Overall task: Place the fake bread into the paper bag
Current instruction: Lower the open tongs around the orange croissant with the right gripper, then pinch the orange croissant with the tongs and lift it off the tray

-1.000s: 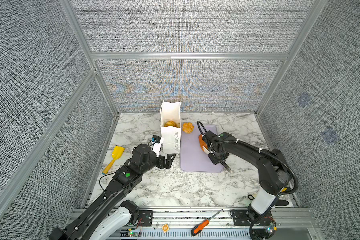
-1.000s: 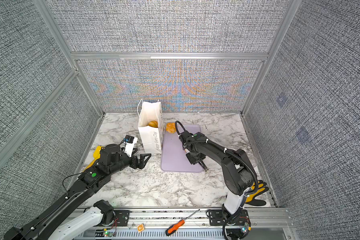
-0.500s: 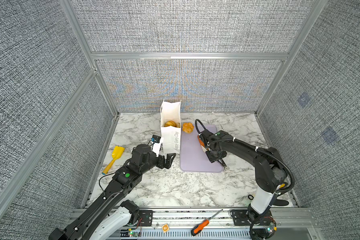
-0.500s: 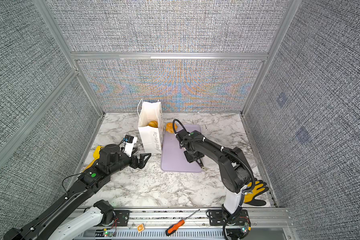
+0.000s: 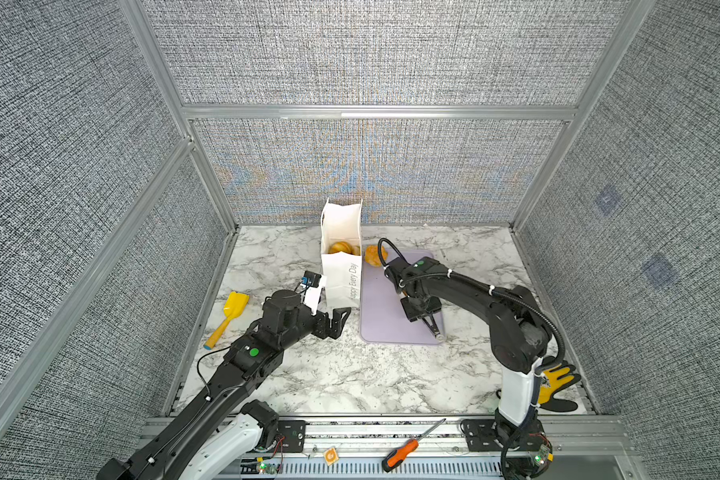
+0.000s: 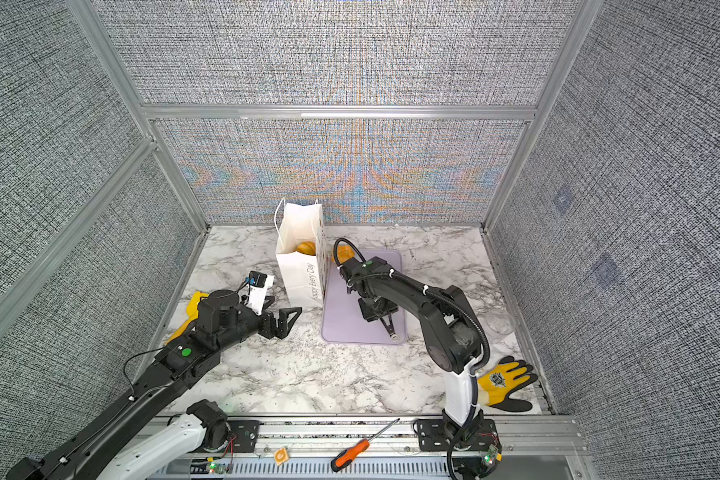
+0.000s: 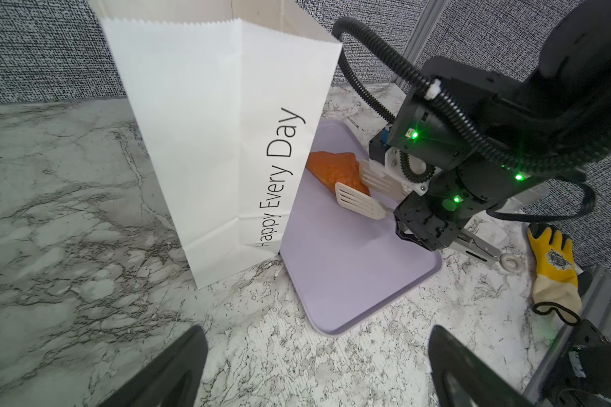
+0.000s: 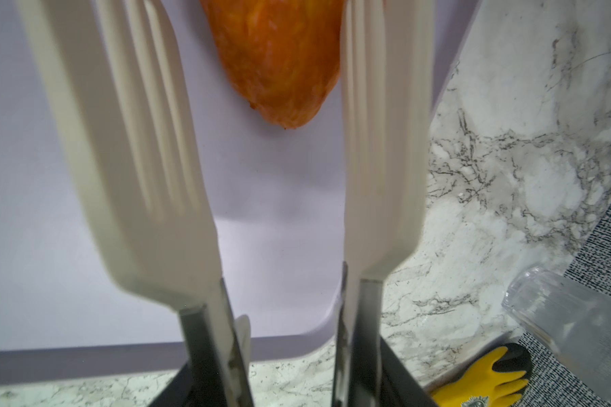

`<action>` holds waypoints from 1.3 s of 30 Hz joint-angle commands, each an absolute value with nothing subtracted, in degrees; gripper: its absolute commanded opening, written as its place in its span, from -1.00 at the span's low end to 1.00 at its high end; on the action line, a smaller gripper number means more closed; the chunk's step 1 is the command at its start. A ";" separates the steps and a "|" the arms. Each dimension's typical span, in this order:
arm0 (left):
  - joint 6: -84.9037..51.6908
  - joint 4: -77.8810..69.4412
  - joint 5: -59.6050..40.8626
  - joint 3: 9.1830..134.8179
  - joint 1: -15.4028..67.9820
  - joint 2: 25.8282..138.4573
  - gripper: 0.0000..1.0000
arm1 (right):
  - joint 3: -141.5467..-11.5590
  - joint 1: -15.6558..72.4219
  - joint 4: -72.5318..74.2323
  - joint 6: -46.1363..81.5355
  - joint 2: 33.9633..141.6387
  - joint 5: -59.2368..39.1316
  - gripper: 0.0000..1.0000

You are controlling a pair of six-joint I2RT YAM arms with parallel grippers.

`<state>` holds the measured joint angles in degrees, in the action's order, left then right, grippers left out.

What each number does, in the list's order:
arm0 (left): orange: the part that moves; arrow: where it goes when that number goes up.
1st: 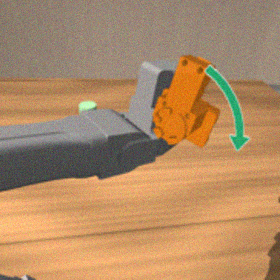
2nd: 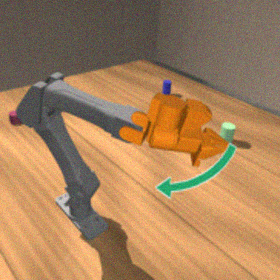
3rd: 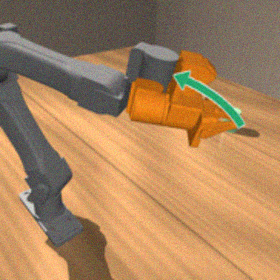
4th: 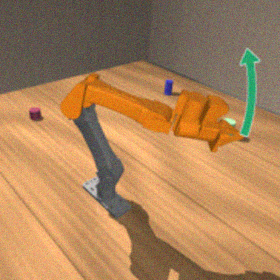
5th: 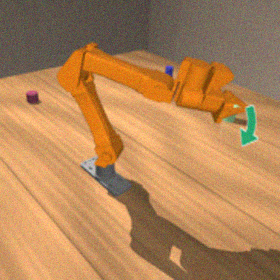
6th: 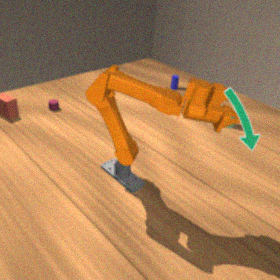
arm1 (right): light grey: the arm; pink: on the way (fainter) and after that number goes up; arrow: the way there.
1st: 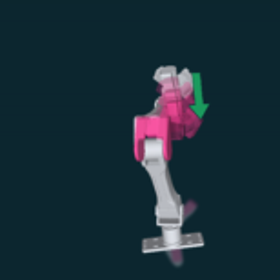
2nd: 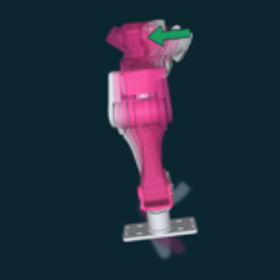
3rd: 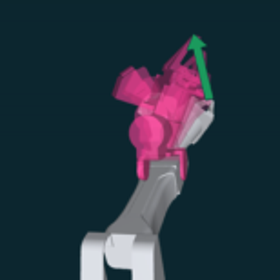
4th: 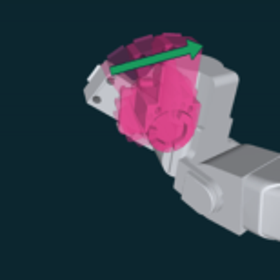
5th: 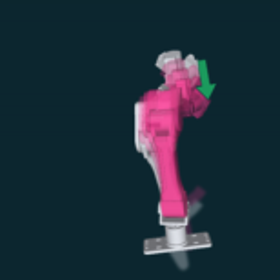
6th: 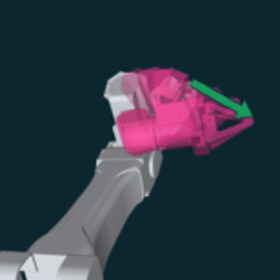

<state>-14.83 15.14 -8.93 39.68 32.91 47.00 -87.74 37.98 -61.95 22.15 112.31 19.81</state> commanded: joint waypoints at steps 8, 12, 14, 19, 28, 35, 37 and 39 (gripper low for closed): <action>-13.71 14.94 -7.56 39.50 32.87 46.39 0.98 | -90.80 38.28 -71.36 23.25 116.23 27.53 0.04; -13.58 14.86 -7.78 39.64 32.87 46.58 0.98 | -90.52 38.32 -72.12 22.81 116.11 28.23 -0.02; -13.57 14.94 -7.65 39.72 32.89 46.58 0.98 | -90.30 38.32 -72.60 22.81 115.77 28.91 -0.01; -13.62 14.94 -7.67 39.79 32.87 46.48 0.98 | -89.07 38.15 -71.25 22.45 113.89 28.11 -0.01; -13.60 15.39 -7.53 40.08 32.87 46.19 0.98 | -92.01 37.62 -69.36 21.17 116.15 26.17 0.07; -13.79 15.73 -7.00 39.86 32.88 45.53 0.98 | -93.15 36.52 -69.82 19.83 118.05 26.48 0.06; -13.79 15.73 -7.05 39.89 32.83 45.57 0.98 | -93.64 36.31 -70.30 19.28 118.70 26.58 0.05; -13.75 15.73 -6.95 39.95 32.87 45.53 0.98 | -93.82 36.14 -70.40 18.72 119.00 26.26 0.03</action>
